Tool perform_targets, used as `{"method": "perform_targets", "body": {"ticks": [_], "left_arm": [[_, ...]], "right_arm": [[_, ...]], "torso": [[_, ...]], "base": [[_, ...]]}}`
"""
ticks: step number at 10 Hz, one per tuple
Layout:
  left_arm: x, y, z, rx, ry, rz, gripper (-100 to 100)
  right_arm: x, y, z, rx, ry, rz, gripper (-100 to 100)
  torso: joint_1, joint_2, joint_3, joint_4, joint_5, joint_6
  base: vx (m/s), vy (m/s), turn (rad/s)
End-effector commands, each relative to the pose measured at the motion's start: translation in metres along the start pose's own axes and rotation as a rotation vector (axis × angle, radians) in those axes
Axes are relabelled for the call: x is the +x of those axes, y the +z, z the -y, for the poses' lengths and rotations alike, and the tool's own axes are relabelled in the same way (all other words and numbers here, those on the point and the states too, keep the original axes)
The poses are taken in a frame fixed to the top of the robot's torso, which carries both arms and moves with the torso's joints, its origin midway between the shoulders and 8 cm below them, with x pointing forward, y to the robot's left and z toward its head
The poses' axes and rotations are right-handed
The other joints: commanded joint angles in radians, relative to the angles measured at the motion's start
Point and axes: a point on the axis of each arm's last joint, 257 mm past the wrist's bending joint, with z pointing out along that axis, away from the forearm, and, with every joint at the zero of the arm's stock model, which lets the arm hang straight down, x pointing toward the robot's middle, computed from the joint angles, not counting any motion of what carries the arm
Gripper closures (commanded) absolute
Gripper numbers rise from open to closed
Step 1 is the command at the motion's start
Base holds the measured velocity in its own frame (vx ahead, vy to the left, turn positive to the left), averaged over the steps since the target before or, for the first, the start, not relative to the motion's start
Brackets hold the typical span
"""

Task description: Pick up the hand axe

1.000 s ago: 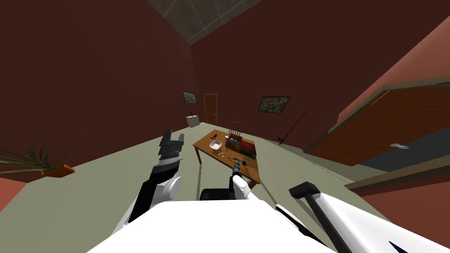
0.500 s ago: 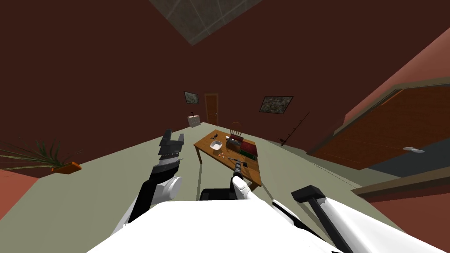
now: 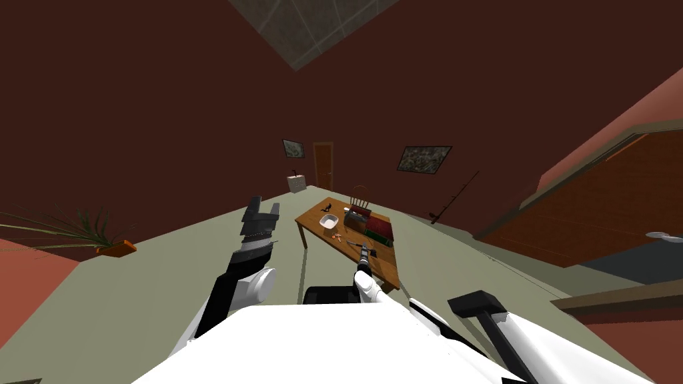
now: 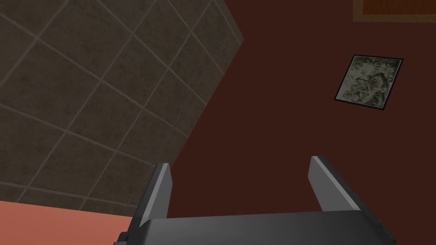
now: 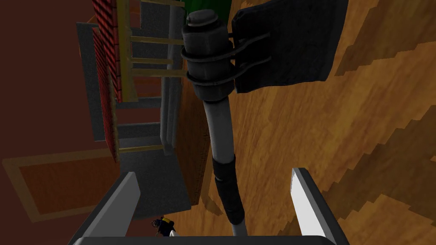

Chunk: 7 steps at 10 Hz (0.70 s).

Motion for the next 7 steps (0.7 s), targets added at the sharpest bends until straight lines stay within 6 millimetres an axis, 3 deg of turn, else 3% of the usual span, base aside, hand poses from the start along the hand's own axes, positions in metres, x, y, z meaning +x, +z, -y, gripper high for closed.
{"method": "perform_targets", "body": {"ticks": [1, 2, 3, 5, 6, 7], "left_arm": [[0.0, 0.0, 0.0, 0.0, 0.0, 0.0, 0], [0.0, 0.0, 0.0, 0.0, 0.0, 0.0, 0], [0.0, 0.0, 0.0, 0.0, 0.0, 0.0, 0], [0.0, 0.0, 0.0, 0.0, 0.0, 0.0, 0], [0.0, 0.0, 0.0, 0.0, 0.0, 0.0, 0], [0.0, 0.0, 0.0, 0.0, 0.0, 0.0, 0]], "right_arm": [[0.0, 0.0, 0.0, 0.0, 0.0, 0.0, -100], [0.001, 0.0, -0.001, 0.001, -0.005, -0.002, 0], [0.008, -0.005, -0.01, -0.001, 0.0, -0.011, -100], [0.008, -0.005, -0.01, -0.001, -0.003, -0.01, -100], [0.008, -0.005, -0.01, -0.001, -0.001, -0.011, 100], [0.008, -0.005, -0.01, -0.001, -0.001, -0.011, 100]], "torso": [[0.0, 0.0, 0.0, 0.0, 0.0, 0.0], [0.001, 0.001, 0.001, 0.0, 0.0, 0.0], [0.002, 0.002, 0.001, 0.0, 0.0, 0.0], [0.0, -0.007, -0.004, -0.001, 0.0, 0.0], [0.001, -0.004, -0.002, -0.001, 0.0, 0.0], [0.002, 0.0, 0.0, 0.0, 0.0, 0.0]], "base": [[0.013, -0.014, 0.006], [0.0, 0.0, 0.0], [0.107, -0.021, 0.071], [0.121, -0.02, 0.03], [0.012, -0.002, -0.001], [0.0, 0.0, 0.0]]}}
